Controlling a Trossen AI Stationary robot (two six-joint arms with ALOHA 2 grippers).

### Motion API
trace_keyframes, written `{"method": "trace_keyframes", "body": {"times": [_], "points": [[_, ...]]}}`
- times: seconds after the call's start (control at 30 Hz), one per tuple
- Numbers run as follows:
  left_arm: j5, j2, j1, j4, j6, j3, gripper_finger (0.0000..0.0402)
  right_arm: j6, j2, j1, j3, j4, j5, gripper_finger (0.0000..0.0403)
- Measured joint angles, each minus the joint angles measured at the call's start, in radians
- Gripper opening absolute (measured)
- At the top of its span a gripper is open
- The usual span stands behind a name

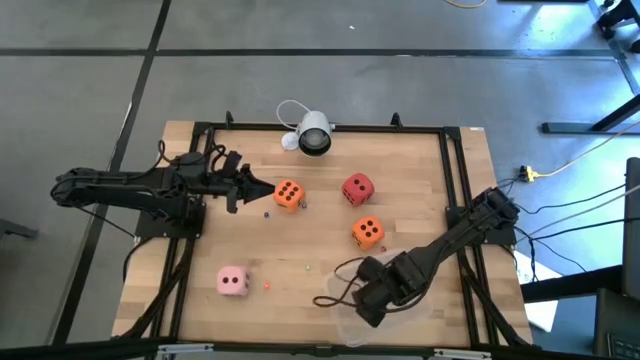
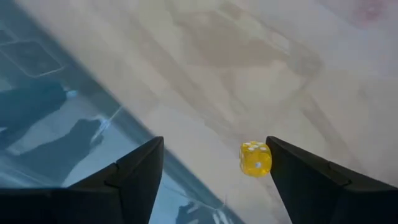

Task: Pick & Place Dice
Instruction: Put the yellow small die into the transparent bin

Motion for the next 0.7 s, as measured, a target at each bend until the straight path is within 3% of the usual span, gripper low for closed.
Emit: {"method": "trace_keyframes", "body": {"times": [0.23, 0.43, 0.7], "points": [[0.004, 0.000, 0.000, 0.013, -0.013, 0.000, 0.0066, -0.030, 0.003, 0.001, -0.001, -0.011, 0.007, 0.0279], [0.079, 0.034, -0.002, 0.041, -0.024, 0.012, 0.0066, -0.034, 0.003, 0.002, -0.001, 0.046, 0.037, 0.0279], [0.193, 0.186, -0.002, -0.034, 0.094, 0.200, 0.0066, -0.057, 0.003, 0.009, -0.001, 0.074, 0.079, 0.0279]]}}
